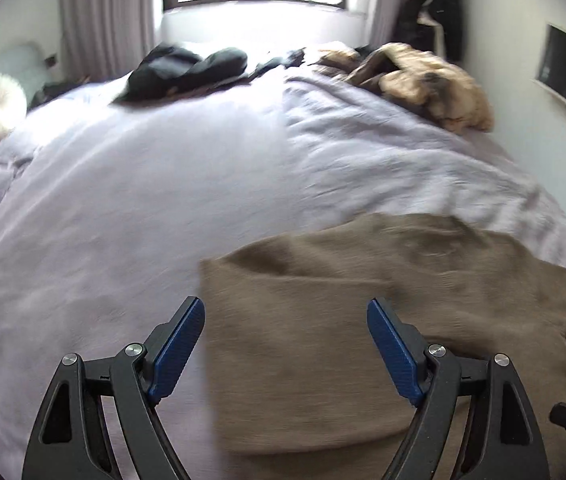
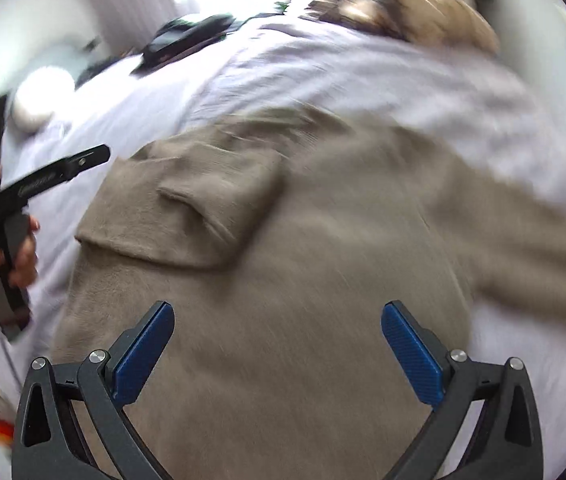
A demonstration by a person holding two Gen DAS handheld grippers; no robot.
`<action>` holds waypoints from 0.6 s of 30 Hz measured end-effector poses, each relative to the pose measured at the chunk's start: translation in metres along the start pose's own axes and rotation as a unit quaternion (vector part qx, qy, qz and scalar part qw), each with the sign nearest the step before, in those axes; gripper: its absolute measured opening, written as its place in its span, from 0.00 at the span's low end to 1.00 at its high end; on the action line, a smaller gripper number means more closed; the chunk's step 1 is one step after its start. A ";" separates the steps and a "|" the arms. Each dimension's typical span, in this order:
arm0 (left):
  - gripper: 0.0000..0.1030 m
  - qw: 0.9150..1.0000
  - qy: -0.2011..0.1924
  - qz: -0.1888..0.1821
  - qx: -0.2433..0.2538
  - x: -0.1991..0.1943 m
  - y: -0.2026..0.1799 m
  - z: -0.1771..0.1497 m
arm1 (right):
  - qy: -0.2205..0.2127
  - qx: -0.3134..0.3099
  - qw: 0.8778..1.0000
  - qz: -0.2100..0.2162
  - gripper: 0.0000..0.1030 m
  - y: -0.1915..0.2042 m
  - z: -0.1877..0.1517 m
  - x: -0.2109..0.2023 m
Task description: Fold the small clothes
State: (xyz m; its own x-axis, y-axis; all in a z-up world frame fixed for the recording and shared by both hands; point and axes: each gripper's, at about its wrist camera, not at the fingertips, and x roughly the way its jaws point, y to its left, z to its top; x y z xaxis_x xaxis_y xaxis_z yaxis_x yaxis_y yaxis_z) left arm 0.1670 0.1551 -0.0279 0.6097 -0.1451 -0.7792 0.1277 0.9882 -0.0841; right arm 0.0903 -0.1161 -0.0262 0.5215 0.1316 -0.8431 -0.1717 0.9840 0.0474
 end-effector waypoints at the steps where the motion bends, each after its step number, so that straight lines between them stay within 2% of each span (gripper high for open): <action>1: 0.82 1.000 0.015 0.007 -0.011 0.008 0.010 -0.001 | -0.006 -0.036 0.999 -0.021 1.00 0.016 0.010 0.006; 5: 0.82 0.995 0.084 0.000 -0.054 0.045 0.038 -0.007 | -0.013 -0.151 0.983 -0.103 1.00 0.069 0.039 0.045; 9: 0.82 0.990 0.107 -0.029 -0.082 0.065 0.044 -0.011 | 0.028 -0.194 0.966 -0.168 0.99 0.083 0.054 0.096; 10: 0.82 0.990 0.108 -0.034 -0.086 0.067 0.045 -0.010 | 0.035 -0.200 0.963 -0.180 0.96 0.082 0.056 0.105; 11: 0.82 0.989 0.108 -0.039 -0.088 0.070 0.045 -0.008 | 0.036 -0.201 0.962 -0.182 0.83 0.079 0.056 0.107; 12: 0.82 0.989 0.108 -0.040 -0.088 0.072 0.044 -0.007 | 0.031 -0.197 0.965 -0.172 0.71 0.072 0.056 0.106; 13: 0.82 0.990 0.108 -0.041 -0.086 0.074 0.043 -0.006 | 0.028 -0.184 0.970 -0.158 0.38 0.064 0.057 0.101; 14: 0.82 0.990 0.108 -0.042 -0.083 0.075 0.041 -0.004 | 0.023 -0.157 0.977 -0.141 0.18 0.052 0.059 0.096; 16: 0.82 0.990 0.109 -0.044 -0.077 0.080 0.039 -0.001 | -0.004 -0.072 0.993 -0.094 0.18 0.017 0.057 0.078; 17: 0.82 0.990 0.109 -0.047 -0.077 0.081 0.039 -0.001 | -0.019 -0.014 0.998 -0.052 0.18 -0.006 0.054 0.069; 18: 0.82 0.990 0.109 -0.050 -0.078 0.084 0.038 0.002 | -0.032 0.057 0.998 -0.005 0.18 -0.036 0.045 0.062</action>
State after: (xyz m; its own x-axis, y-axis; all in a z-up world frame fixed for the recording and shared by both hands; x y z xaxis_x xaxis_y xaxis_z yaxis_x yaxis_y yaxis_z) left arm 0.2241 0.1805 -0.0954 0.4142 -0.2450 -0.8766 0.0466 0.9675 -0.2483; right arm 0.1664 -0.1383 -0.0561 0.5750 0.1260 -0.8084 -0.0715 0.9920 0.1037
